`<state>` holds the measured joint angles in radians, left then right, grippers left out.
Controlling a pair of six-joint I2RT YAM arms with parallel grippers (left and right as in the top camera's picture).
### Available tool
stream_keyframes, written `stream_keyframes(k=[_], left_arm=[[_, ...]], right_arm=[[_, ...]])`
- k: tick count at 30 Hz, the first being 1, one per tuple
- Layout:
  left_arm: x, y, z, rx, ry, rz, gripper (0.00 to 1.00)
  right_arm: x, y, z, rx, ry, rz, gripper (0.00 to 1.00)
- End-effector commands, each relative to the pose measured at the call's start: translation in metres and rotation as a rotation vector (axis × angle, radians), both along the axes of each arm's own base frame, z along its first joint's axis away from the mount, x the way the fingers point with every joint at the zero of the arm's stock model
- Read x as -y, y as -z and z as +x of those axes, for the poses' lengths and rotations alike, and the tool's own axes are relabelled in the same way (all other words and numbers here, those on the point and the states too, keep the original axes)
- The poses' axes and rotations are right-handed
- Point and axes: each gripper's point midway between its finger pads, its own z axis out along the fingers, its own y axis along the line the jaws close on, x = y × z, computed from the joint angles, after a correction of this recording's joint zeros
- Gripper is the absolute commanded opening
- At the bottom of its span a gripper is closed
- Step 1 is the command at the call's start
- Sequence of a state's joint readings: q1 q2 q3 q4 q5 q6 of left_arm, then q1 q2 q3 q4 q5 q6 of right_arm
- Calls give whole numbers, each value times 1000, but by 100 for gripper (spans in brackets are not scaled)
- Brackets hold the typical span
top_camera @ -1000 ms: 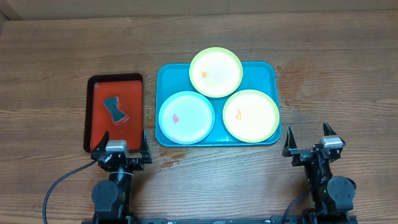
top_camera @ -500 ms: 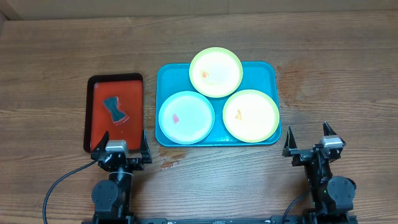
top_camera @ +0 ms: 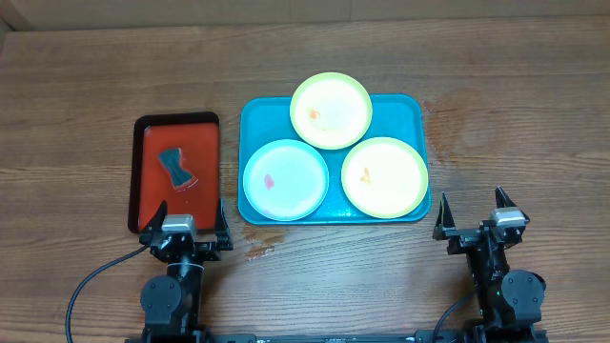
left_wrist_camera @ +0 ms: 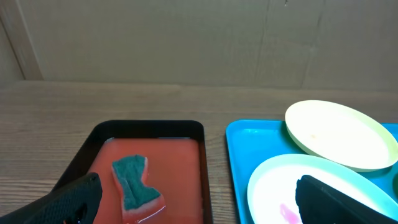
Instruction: Clean dirty plates on tray and stack at the side
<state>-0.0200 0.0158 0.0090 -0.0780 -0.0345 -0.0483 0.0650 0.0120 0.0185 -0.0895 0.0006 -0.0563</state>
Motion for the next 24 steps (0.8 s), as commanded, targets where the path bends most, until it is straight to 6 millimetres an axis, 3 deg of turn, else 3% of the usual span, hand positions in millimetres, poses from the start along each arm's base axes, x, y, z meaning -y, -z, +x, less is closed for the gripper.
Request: stream_keyframes(k=[1,10,16,19,20,24], left_arm=[[1,-1,0,9,9,15,100],[1,-2,0,11,9,15,100],[13,-39,-1,162,73,-7,100],[35,-76,-9,313,207,-40,100],[49,-108,-23,452,294,-15,100],[54,-164,-54,700,331,26,100]], right_arm=[[2,2,0,4,11,-3,100],[2,2,0,4,11,-4,100],[2,2,0,4,11,-4,100],[2,2,0,4,11,-4,100],[2,2,0,4,11,-3,100],[2,2,0,4,11,-4,100]])
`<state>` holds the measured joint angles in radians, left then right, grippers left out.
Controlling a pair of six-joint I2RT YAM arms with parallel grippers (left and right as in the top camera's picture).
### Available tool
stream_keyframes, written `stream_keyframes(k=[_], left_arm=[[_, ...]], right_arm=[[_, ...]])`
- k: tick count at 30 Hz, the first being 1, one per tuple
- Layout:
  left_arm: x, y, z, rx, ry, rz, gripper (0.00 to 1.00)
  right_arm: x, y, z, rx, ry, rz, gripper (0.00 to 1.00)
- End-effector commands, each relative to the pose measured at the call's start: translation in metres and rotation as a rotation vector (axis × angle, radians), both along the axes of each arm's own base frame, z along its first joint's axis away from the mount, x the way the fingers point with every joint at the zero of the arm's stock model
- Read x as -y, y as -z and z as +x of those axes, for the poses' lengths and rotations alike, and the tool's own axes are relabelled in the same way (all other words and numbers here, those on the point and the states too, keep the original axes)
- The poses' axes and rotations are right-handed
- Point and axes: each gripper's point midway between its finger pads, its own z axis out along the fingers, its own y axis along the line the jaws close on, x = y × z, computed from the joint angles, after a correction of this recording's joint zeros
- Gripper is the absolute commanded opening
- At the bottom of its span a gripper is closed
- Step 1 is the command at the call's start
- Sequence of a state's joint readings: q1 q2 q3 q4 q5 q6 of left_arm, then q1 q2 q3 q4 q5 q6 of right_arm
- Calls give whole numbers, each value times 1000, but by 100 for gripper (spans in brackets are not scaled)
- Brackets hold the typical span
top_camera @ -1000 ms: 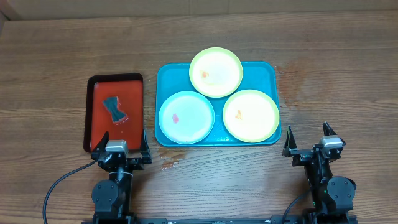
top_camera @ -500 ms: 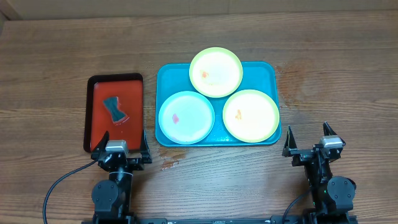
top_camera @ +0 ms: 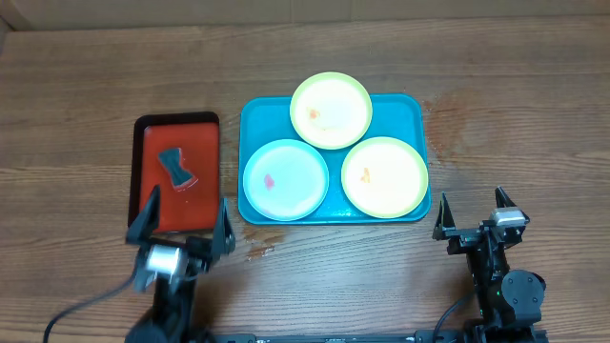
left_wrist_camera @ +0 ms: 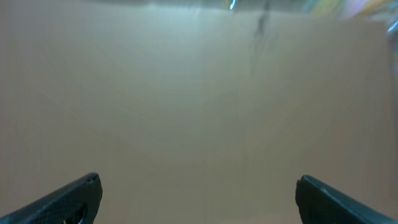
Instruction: Clean dirty plates on tray and stack at the side
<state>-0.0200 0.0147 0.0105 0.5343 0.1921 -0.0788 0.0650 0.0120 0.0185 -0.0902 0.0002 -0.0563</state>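
Three dirty plates sit on the blue tray (top_camera: 248, 211): a yellow-green one (top_camera: 331, 110) at the back, a pale blue one (top_camera: 286, 179) with a pink smear at front left, a yellow one (top_camera: 385, 176) at front right. A teal sponge (top_camera: 174, 168) lies in the red tray (top_camera: 195, 200). My left gripper (top_camera: 182, 214) stands open over the red tray's near edge, raised and tilted up; in the left wrist view its fingers (left_wrist_camera: 68, 199) frame only a blurred tan wall. My right gripper (top_camera: 470, 208) rests open right of the blue tray.
The wooden table (top_camera: 515, 105) surrounds both trays. A damp stain (top_camera: 259, 250) marks the wood just in front of the blue tray.
My left arm has lifted and tilted upward; its camera, which saw the sponge and plates, now faces the back wall. Its fingers stay wide apart. The right arm has not moved.
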Motion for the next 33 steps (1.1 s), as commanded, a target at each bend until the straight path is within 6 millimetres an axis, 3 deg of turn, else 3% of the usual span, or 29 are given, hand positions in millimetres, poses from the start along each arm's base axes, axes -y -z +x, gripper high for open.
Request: stream_keyframes(k=[1,7,9,11,15,19,23,28,30,32,33], left_arm=[[16,-31,-24,130,89,37,100],[16,-76,-32,133,43,108,100],[14,-87,-21,59,12,148,100],[5,-88,9,-128,-32,134,100],[-2,-66,66,-515,-75,222,99],[-13,-46,107,-795,-124,328,100],[-16,-21,138,-1043,-108,351,100],[5,29,156,-1311,69,353,100],[-9,46,167,-1369,-8,335,99],[-49,59,178,-1444,-268,115,100],[-78,67,178,-1471,-451,-78,100]], right_arm=[[2,1,0,5,12,-3,100],[2,1,0,5,12,-4,100],[2,1,0,5,12,-4,100],[2,1,0,5,12,-4,100],[2,1,0,5,12,-4,100],[2,1,0,5,12,-4,100],[2,1,0,5,12,-4,100],[2,1,0,5,12,-3,100],[2,1,0,5,12,-3,100],[2,1,0,5,12,-3,100],[2,1,0,5,12,-4,100]])
